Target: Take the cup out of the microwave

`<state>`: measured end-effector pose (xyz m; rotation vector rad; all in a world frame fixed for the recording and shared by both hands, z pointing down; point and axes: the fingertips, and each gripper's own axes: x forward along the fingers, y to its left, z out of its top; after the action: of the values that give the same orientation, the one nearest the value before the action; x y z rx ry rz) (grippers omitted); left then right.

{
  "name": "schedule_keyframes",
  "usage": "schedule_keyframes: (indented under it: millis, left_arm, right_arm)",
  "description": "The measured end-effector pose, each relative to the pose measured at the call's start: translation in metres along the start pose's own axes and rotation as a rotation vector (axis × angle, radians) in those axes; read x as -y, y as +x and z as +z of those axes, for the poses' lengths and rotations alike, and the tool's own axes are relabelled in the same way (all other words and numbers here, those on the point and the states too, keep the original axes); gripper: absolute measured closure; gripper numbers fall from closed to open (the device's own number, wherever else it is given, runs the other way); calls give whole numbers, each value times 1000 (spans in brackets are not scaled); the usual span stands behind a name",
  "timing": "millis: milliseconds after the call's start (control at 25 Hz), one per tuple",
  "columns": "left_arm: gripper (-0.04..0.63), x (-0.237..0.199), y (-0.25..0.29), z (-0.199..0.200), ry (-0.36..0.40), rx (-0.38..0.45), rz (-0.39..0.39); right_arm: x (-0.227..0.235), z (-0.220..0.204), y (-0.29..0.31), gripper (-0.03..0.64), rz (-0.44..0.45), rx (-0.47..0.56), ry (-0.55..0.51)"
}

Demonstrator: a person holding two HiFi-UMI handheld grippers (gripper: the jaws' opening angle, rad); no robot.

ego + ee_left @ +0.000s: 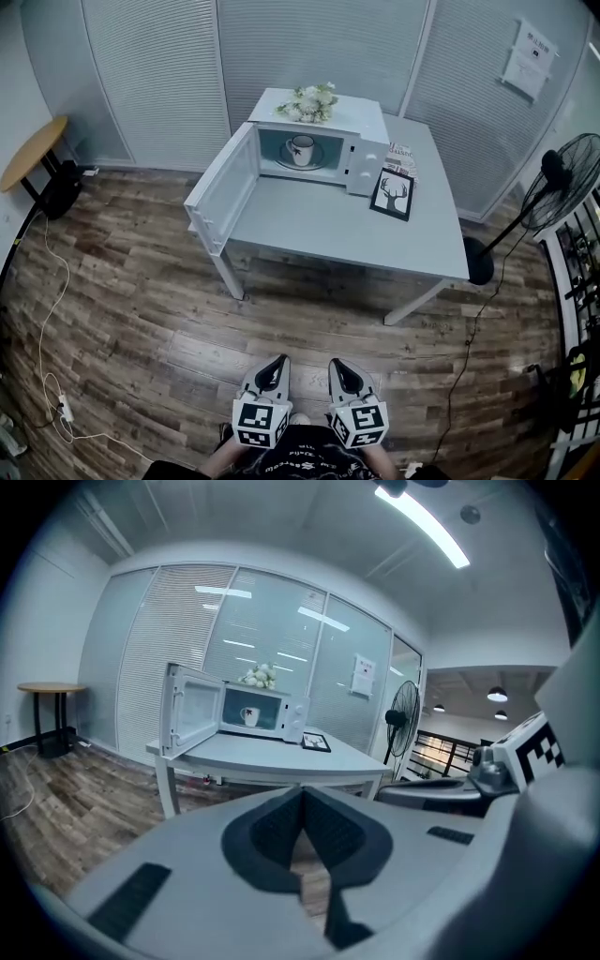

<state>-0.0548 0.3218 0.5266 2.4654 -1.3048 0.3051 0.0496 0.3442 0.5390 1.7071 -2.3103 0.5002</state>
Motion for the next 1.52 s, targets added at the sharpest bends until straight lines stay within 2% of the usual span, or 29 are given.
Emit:
schedule_keyframes:
  millis: [520, 680, 1240, 1520]
  left_arm:
    - [591, -74, 62, 25, -28, -6, -3]
    - [591, -89, 77, 33, -25, -9, -16]
    - [591, -109, 107, 41, 5, -56, -116]
    - [591, -117, 120, 50, 14, -43, -119]
  right_arm:
    - [8, 37, 89, 614, -28, -16, -38]
    - [7, 50, 109, 614, -26, 3, 18]
    - [9, 56, 141, 612, -81, 11, 73]
    - [18, 63, 156, 612, -72, 24, 87]
